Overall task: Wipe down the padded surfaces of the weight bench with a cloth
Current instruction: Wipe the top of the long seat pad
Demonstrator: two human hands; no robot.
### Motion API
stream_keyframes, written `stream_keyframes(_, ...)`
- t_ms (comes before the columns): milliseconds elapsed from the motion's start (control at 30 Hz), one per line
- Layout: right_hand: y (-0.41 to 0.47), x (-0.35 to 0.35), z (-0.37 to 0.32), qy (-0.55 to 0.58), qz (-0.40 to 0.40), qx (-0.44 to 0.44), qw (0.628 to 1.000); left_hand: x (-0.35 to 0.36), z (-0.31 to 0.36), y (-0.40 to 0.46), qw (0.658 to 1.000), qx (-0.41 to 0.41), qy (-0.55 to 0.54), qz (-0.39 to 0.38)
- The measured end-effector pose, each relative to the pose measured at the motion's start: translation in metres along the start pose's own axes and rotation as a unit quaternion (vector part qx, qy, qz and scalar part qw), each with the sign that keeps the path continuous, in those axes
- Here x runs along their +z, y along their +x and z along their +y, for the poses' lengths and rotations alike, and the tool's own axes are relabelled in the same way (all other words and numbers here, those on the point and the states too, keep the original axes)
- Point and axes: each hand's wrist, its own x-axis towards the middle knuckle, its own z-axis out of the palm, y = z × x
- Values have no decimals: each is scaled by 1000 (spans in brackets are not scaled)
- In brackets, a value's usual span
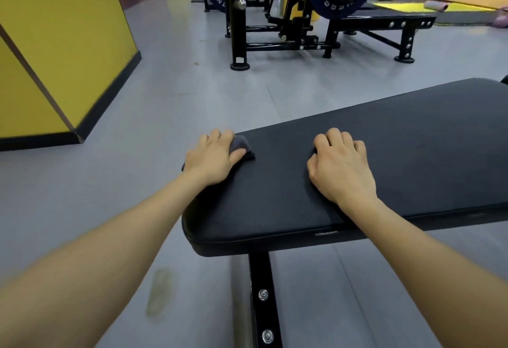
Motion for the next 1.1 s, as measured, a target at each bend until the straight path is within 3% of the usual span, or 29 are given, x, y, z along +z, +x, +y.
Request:
stream_keyframes(433, 4, 4, 0, -13, 1, 16, 1000, 0, -18, 61, 998, -52, -9, -17)
stream_keyframes(833, -1, -6, 0, 31, 1, -22, 999, -6, -5, -38, 997, -79, -2, -3)
stream_keyframes(1100, -14, -20, 7, 82, -28, -60, 994, -7, 45, -130, 997, -63, 32, 40)
